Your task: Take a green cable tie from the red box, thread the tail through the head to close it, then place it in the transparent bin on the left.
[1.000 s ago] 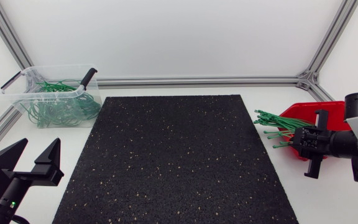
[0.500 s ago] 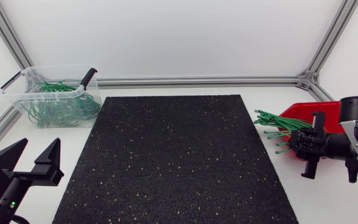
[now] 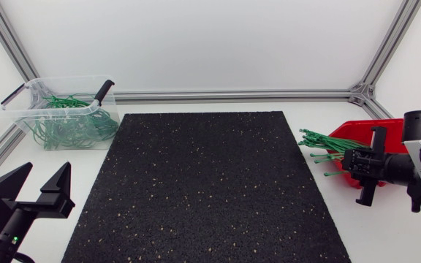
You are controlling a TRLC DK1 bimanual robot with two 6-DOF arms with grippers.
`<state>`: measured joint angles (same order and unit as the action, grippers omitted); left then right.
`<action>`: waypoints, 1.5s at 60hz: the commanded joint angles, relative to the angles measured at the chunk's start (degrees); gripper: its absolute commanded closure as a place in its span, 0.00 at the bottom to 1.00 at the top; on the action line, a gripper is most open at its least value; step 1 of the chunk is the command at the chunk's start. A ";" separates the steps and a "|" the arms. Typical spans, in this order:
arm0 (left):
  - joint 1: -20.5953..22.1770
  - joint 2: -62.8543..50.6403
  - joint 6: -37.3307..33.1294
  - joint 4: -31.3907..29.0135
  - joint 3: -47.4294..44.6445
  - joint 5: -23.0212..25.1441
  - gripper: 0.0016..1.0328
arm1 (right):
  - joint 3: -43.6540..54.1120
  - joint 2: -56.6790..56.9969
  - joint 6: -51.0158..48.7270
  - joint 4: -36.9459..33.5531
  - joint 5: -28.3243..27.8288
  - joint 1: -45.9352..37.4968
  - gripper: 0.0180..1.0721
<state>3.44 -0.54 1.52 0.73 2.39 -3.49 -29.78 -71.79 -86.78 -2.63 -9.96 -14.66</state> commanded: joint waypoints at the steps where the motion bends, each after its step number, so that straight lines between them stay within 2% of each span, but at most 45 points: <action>1: -0.37 -0.61 0.59 -1.44 -2.22 -0.47 0.04 | -0.01 3.32 0.47 -3.17 0.20 1.03 0.95; 12: -0.28 -0.61 0.59 -1.52 -2.22 -0.47 0.04 | -7.05 9.12 6.71 -16.09 -2.96 2.88 0.94; 29: 0.07 -0.43 1.38 -1.44 -2.22 -0.38 0.04 | -19.44 16.68 15.24 -32.26 -7.97 6.66 0.95; 39: 0.07 0.54 1.12 -1.44 -2.22 -0.47 0.04 | -30.34 13.69 21.92 -45.71 -14.04 7.89 0.94; 57: -0.72 0.97 -0.38 -1.61 -2.22 0.41 0.04 | -41.06 7.19 28.51 -58.89 -19.93 13.51 0.95; 61: -0.89 0.97 -0.55 -1.70 -2.22 2.78 0.04 | -43.87 3.67 29.83 -63.20 -22.21 15.45 0.94; 65: -0.72 0.71 -0.38 -1.70 -2.04 3.05 0.04 | -46.33 0.42 30.45 -67.59 -25.20 15.97 0.94; 80: -1.60 -1.22 0.50 -1.96 -0.64 4.28 0.04 | -47.74 -8.02 37.83 -70.14 -28.89 20.72 0.95; 86: -3.71 -2.36 1.29 -2.14 0.16 7.09 0.04 | -48.53 -12.15 39.32 -73.83 -32.23 22.57 0.95; 90: -5.55 -3.60 2.08 -2.40 0.95 9.37 0.04 | -47.74 -13.20 39.15 -73.30 -33.99 23.97 0.95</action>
<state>-0.12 -2.44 1.80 0.30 2.70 3.51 -77.03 -82.96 -49.19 -74.98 -42.28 7.64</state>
